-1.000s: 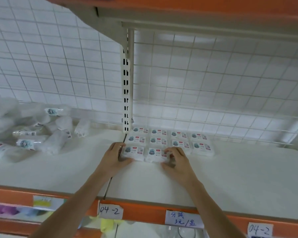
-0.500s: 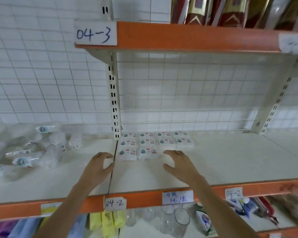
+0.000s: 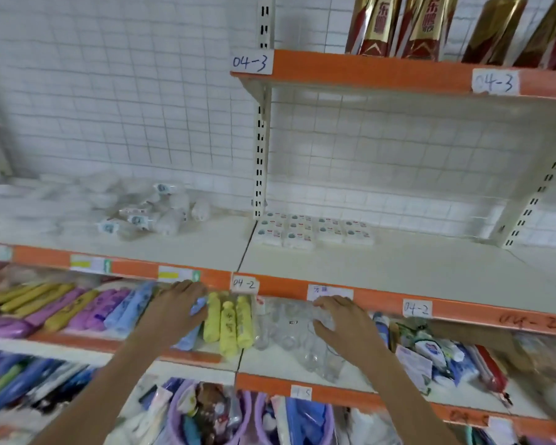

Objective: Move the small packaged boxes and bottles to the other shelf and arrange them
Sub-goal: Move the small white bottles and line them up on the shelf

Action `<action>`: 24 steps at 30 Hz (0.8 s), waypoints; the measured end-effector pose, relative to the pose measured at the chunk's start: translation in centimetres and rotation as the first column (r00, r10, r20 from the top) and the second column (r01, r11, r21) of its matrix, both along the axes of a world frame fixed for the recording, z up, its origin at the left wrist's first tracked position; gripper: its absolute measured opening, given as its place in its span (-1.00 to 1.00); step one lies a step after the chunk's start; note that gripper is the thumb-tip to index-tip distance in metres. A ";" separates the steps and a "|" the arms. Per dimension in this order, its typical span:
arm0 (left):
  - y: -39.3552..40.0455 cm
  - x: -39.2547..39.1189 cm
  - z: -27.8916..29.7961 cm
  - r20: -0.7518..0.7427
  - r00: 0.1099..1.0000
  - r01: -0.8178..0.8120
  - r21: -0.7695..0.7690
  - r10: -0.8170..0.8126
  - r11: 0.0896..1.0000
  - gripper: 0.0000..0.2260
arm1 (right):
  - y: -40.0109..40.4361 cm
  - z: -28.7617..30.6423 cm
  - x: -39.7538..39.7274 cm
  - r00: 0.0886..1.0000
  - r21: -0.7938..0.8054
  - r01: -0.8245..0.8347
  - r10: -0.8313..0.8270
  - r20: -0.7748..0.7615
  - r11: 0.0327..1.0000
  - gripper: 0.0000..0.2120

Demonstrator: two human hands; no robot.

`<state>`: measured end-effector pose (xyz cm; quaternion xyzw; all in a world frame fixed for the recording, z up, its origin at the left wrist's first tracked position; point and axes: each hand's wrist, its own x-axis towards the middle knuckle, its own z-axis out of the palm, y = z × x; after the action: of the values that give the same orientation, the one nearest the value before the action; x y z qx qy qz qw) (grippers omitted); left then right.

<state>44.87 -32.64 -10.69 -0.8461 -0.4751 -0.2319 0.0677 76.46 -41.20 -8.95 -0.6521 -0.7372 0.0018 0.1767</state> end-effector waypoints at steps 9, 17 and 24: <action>-11.0 -10.1 -1.5 0.008 0.943 -0.323 -0.219 0.333 0.921 -0.70 | -2.7 -1.3 -10.3 0.948 -0.064 -0.274 0.258 -0.187 0.960 -0.63; -13.6 -20.8 0.1 0.074 0.839 -0.508 -0.249 0.540 0.824 -0.69 | 0.3 -0.2 -21.3 0.881 -0.050 -0.450 0.434 -0.188 0.892 -0.63; -10.1 -30.9 1.1 0.133 0.811 -0.528 -0.250 0.569 0.811 -0.69 | 6.8 1.4 -31.5 0.862 -0.042 -0.478 0.459 -0.216 0.877 -0.63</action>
<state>13.95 -42.75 -9.63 -0.6462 -0.7252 -0.2376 -0.0025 44.91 -34.37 -7.56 -0.4573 -0.8512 0.1446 0.2129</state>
